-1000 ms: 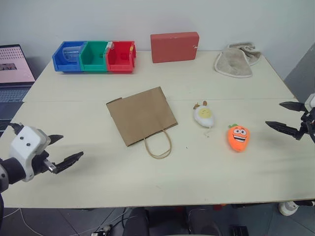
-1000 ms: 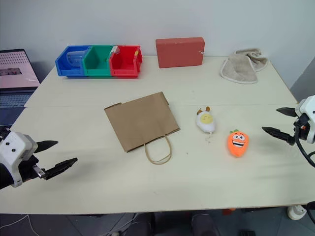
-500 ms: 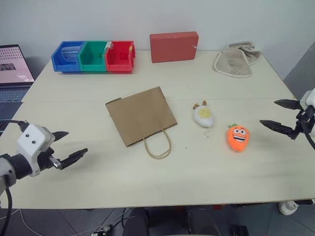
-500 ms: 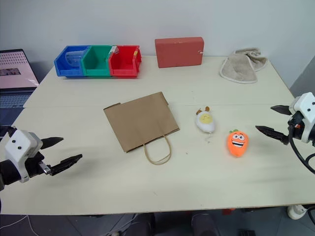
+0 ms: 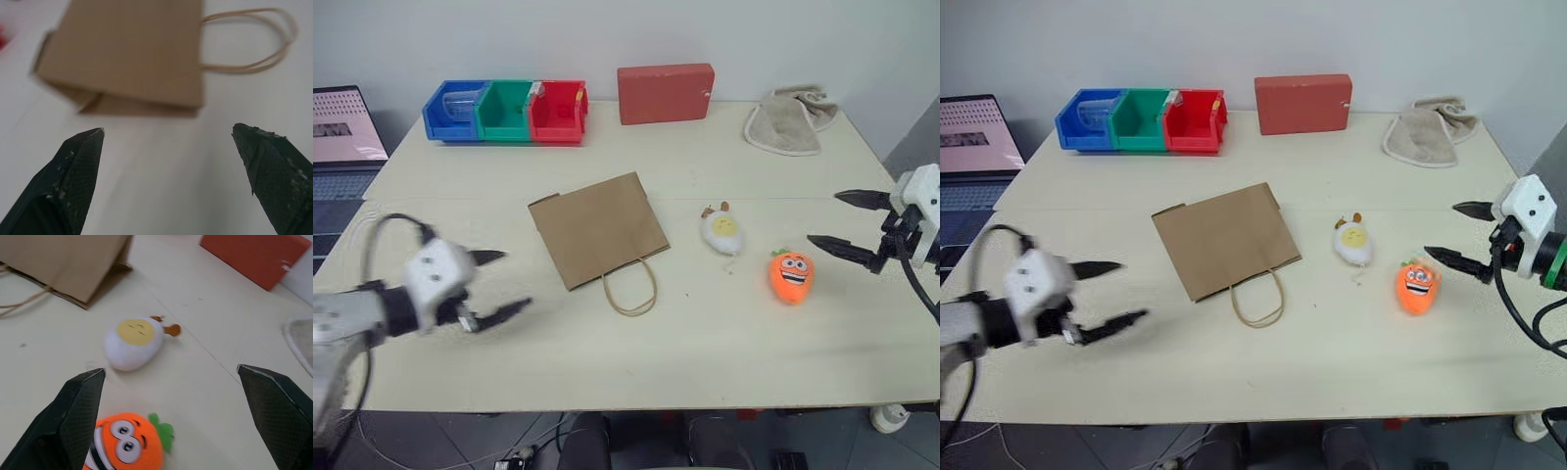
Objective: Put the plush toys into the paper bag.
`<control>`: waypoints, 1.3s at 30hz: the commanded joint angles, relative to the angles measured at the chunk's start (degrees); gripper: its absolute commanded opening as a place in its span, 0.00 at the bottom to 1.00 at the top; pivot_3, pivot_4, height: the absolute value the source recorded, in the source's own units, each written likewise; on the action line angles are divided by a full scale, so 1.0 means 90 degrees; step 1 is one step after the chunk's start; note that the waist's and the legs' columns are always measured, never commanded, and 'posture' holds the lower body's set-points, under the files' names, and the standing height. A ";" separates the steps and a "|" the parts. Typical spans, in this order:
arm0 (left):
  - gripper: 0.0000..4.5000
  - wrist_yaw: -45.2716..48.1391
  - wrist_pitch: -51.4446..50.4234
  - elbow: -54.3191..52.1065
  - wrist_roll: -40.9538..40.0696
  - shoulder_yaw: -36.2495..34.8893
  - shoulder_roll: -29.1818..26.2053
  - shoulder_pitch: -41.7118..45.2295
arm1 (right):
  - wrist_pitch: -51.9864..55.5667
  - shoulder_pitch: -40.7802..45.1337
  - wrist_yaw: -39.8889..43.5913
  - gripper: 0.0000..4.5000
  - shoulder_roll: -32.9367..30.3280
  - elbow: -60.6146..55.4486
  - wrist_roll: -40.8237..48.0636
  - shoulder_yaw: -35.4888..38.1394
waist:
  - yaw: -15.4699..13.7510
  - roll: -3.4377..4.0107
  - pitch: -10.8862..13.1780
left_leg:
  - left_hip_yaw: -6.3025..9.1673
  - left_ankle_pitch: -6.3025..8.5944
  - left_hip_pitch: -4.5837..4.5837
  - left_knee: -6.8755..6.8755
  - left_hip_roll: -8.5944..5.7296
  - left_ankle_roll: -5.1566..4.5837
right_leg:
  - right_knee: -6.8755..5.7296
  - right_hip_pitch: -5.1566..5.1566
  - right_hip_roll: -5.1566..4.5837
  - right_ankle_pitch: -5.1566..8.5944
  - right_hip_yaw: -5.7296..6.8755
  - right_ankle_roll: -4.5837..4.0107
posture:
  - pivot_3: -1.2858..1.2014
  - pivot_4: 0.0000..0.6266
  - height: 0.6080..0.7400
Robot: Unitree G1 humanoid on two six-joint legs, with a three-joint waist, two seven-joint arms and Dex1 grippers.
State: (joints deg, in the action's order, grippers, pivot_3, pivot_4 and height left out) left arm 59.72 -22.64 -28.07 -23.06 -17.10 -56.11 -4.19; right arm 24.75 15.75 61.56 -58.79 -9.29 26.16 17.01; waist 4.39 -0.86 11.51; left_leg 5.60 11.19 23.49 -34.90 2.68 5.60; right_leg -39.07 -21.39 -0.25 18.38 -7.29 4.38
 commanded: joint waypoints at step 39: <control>0.00 0.0362 0.1709 0.2711 0.1554 0.3624 0.2540 0.3204 | 0.2314 -0.1998 -0.1231 1.00 0.0038 -0.4155 0.2359 0.1399 | -0.0231 -0.0001 -0.0007 | 0.0052 -0.0001 0.0032 -0.0029 -0.0009 -0.0003 | 0.0000 0.0005 0.0009 -0.0014 0.0031 0.0022 | 0.52 0.24 1.00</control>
State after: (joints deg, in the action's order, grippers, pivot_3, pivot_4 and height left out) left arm 62.31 -5.98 -0.66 -6.27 18.12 -33.38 23.21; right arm 46.49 -3.37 53.00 -59.25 -45.01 46.63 29.97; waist 2.30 -0.88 11.45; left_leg 6.07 11.18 23.78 -35.16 2.60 5.58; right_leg -39.08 -21.34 -0.17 18.26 -7.01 4.59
